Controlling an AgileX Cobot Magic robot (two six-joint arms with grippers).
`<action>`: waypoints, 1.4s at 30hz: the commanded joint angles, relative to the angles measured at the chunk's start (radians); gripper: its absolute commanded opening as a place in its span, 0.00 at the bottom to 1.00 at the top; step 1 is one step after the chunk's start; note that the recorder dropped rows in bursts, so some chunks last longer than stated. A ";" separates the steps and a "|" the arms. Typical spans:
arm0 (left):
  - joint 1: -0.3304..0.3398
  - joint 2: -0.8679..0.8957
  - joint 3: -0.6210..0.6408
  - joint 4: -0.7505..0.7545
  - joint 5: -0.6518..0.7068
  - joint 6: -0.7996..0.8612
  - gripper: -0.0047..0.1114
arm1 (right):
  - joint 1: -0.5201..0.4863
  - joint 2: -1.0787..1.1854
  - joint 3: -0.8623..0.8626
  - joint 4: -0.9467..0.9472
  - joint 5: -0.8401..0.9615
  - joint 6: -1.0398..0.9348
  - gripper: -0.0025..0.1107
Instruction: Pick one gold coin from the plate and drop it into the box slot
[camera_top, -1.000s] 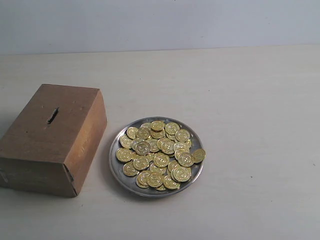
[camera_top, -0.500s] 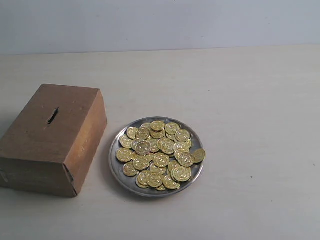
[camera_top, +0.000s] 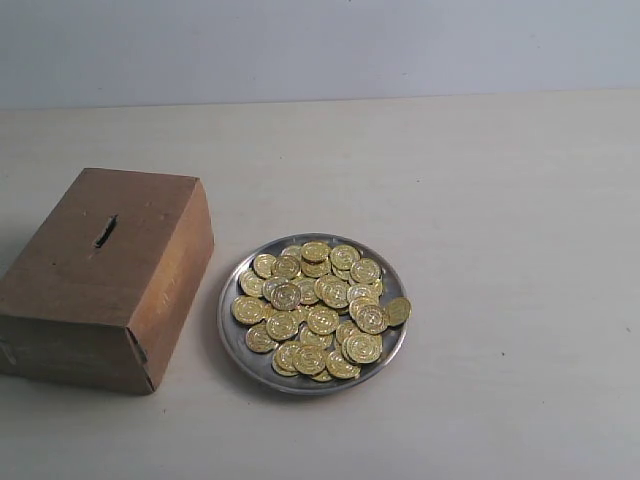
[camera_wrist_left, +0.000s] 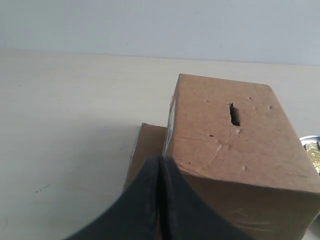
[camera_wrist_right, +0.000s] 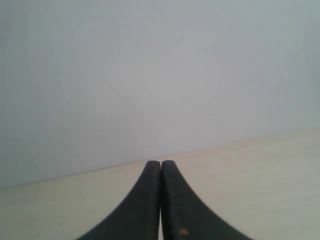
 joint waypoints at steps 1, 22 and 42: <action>0.001 -0.006 0.003 0.003 0.001 -0.005 0.06 | -0.004 -0.006 0.005 0.000 -0.008 0.001 0.02; 0.001 -0.006 0.003 0.003 0.001 -0.005 0.06 | -0.004 -0.006 0.005 -0.040 0.253 -0.287 0.02; 0.001 -0.006 0.003 0.003 0.001 -0.005 0.06 | -0.051 -0.006 0.005 -0.028 0.257 -0.299 0.02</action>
